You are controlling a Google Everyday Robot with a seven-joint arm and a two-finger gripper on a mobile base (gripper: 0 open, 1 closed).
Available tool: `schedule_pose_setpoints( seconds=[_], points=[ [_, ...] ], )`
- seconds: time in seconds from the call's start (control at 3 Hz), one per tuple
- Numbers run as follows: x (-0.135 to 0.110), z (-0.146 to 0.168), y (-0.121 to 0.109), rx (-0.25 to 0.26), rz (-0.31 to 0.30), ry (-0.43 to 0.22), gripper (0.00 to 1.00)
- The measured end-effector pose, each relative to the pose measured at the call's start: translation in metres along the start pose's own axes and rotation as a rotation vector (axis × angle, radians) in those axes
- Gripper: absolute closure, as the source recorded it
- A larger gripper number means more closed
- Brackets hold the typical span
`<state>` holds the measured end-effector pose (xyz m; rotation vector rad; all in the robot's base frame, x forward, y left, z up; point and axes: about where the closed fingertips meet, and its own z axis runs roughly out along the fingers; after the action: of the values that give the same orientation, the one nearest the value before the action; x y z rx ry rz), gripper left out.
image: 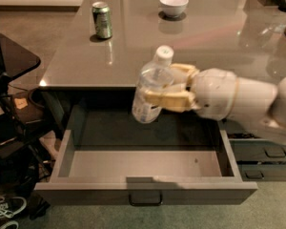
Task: Place blue plastic bottle into top drawer
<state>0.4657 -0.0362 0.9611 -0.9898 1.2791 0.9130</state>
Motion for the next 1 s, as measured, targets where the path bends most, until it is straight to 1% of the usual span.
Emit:
schedule_pose_setpoints(
  seconds=[0.33, 0.67, 1.0],
  points=[
    [0.048, 0.02, 0.01, -0.009, 0.006, 0.02, 1.0],
    [0.081, 0.036, 0.013, -0.004, 0.002, 0.075, 1.0],
    [0.082, 0.037, 0.013, -0.001, 0.002, 0.077, 1.0]
  ],
)
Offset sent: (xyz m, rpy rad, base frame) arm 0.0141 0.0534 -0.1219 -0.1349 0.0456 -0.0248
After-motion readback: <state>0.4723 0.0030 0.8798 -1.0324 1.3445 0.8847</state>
